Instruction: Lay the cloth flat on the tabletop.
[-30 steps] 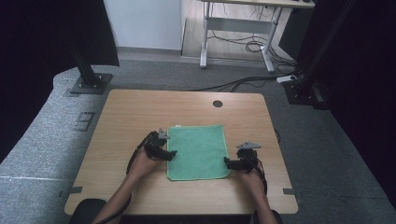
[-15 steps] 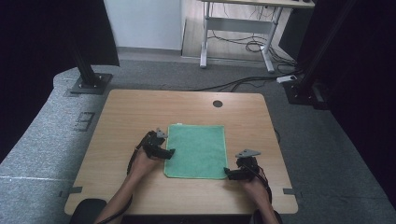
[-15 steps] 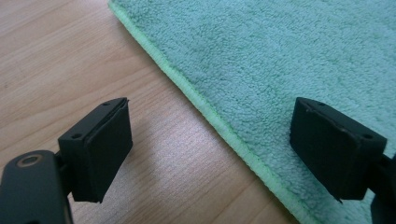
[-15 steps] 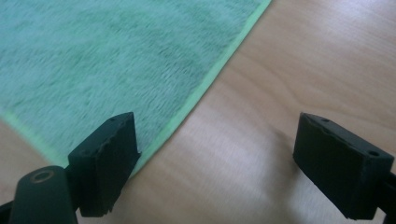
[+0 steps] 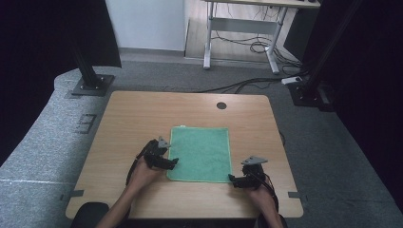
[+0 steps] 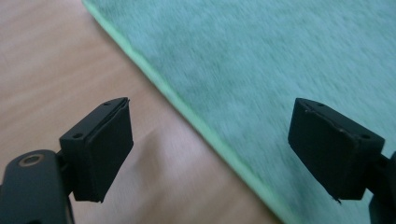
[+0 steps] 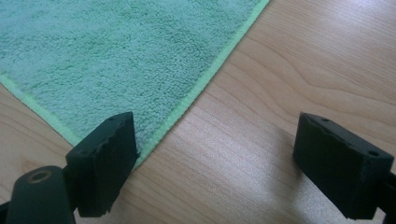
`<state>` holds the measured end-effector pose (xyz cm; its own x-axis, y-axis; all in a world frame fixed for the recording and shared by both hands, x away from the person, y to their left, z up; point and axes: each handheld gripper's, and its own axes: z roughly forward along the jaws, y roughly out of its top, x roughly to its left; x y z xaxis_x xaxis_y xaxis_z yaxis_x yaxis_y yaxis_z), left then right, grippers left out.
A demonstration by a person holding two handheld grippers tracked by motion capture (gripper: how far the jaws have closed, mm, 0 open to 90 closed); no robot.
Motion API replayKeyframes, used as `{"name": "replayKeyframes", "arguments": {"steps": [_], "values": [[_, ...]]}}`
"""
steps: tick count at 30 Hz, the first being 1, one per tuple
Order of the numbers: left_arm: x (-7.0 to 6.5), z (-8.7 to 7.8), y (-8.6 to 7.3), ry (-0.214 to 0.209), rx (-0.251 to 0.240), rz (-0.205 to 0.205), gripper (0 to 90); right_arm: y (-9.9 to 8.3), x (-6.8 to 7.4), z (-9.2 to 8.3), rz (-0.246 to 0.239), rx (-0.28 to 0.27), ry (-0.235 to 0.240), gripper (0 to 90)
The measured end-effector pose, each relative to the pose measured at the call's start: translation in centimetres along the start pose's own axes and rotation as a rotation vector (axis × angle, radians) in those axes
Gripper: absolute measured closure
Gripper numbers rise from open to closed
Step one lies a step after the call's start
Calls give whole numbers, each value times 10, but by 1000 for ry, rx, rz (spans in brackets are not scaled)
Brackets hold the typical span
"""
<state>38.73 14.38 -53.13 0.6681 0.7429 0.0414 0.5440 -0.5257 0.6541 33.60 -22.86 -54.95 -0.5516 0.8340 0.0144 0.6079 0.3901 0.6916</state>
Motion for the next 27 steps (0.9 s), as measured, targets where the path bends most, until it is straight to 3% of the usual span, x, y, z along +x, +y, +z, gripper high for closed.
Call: {"name": "replayKeyframes", "arguments": {"steps": [5, 8, 17, 22, 27], "values": [[-3, -7, -21, -2, 25, -12, 139, 0, 0, 0, -2, -2, -3, 131], [-3, -10, -28, -15, 12, -45, 140, 0, 0, 0, -2, -4, -3, 129], [-1, -12, -31, 32, -3, -41, 139, 3, 0, 4, -9, -11, -5, 122], [4, -11, -33, 14, -10, -72, 139, 5, 1, 6, -17, -13, -6, 124], [1, -14, -33, 8, -14, -59, 139, 5, 0, 6, -4, -14, 10, 140]]}}
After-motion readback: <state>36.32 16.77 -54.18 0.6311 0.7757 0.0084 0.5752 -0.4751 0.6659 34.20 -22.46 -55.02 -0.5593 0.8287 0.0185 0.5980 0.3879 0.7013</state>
